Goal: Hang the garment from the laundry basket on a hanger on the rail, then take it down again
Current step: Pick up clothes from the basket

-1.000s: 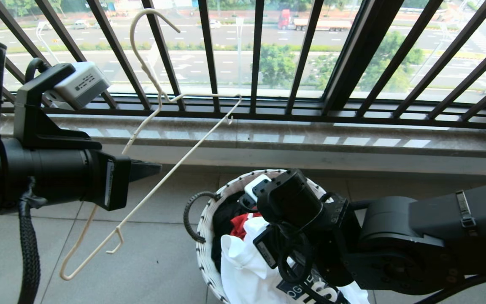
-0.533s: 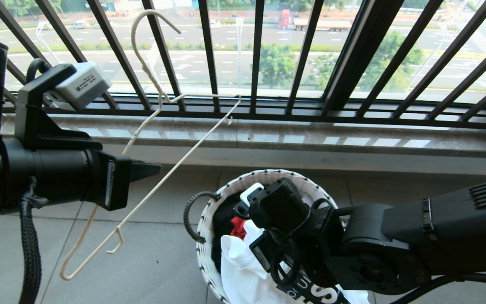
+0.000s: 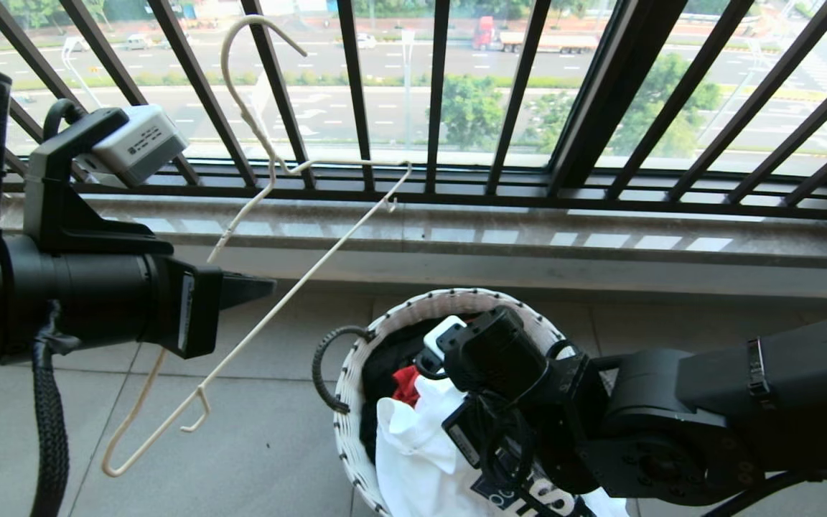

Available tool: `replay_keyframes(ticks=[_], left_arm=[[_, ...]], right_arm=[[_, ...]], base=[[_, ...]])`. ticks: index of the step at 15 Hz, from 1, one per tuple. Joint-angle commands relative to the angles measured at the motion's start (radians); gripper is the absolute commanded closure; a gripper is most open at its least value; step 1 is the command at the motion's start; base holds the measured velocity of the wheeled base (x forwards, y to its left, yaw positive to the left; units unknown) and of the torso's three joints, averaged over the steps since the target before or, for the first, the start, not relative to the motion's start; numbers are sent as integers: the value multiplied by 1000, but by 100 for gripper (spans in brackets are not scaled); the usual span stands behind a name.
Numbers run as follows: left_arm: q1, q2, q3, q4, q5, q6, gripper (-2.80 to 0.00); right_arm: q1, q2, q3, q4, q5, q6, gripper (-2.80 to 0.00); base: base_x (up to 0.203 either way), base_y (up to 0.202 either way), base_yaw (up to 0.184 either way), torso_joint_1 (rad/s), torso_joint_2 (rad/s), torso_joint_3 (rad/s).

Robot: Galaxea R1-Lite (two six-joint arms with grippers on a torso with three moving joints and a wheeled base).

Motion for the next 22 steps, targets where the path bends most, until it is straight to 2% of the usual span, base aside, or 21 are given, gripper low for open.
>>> replay_keyframes(ticks=[1, 6, 17, 19, 22], left_arm=[[0, -1, 0, 2, 0, -1, 0], [0, 2, 0, 2, 0, -1, 0], [0, 6, 0, 2, 2, -1, 0], [0, 9, 0, 2, 2, 0, 0], [-1, 23, 1, 3, -2, 1, 0]], right_arm=[[-12, -17, 14, -1, -3, -9, 0], [-32, -66, 43, 1, -3, -38, 0], [-31, -160, 150, 84, -7, -47, 0], [-36, -168, 166, 145, -7, -30, 0], [-41, -251, 170, 127, -3, -17, 0]], base=[[0, 0, 0, 0, 0, 0], [0, 0, 0, 0, 0, 0], [0, 0, 0, 0, 0, 0], [0, 0, 0, 0, 0, 0], [0, 0, 0, 0, 0, 0]])
